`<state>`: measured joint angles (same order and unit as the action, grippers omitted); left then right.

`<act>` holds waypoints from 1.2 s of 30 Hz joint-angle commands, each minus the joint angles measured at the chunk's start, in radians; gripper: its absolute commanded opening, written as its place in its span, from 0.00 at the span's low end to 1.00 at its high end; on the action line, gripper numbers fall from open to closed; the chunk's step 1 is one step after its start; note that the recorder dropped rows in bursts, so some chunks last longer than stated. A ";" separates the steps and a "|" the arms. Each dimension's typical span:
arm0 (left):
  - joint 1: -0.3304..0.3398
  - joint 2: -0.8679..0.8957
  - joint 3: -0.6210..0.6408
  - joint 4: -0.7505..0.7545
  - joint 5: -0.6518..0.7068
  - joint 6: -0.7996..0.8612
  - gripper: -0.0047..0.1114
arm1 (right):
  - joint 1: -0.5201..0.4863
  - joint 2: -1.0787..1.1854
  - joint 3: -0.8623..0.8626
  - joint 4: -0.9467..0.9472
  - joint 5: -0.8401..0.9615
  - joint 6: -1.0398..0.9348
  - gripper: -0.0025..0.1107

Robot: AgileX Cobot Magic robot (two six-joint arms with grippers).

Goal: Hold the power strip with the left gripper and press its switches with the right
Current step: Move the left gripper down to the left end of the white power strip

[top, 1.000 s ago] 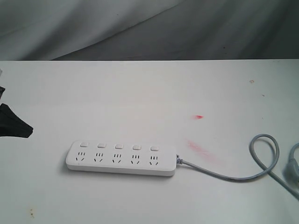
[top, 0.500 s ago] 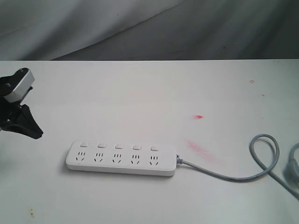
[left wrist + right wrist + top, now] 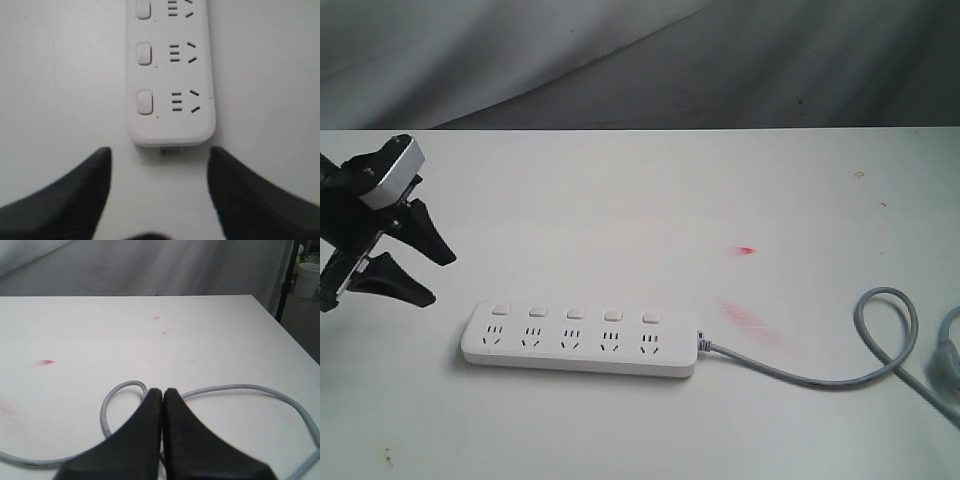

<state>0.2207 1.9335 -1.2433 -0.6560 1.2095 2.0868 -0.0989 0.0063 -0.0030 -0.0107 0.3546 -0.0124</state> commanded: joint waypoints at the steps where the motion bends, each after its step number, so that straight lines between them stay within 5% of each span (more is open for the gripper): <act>1: -0.004 0.000 0.002 -0.043 0.012 0.006 0.69 | -0.004 -0.006 0.003 -0.012 -0.013 -0.002 0.02; 9: -0.004 0.024 0.125 -0.169 0.012 0.006 0.78 | -0.004 -0.006 0.003 -0.012 -0.013 -0.002 0.02; 16: -0.009 0.094 0.117 -0.181 -0.086 0.006 0.78 | -0.004 -0.006 0.003 -0.012 -0.013 -0.002 0.02; 36: -0.049 0.189 0.064 -0.194 -0.056 0.006 0.78 | -0.004 -0.006 0.003 -0.012 -0.013 -0.002 0.02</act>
<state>0.1853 2.1167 -1.1708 -0.8510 1.1444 2.0891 -0.0989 0.0063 -0.0030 -0.0107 0.3539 -0.0124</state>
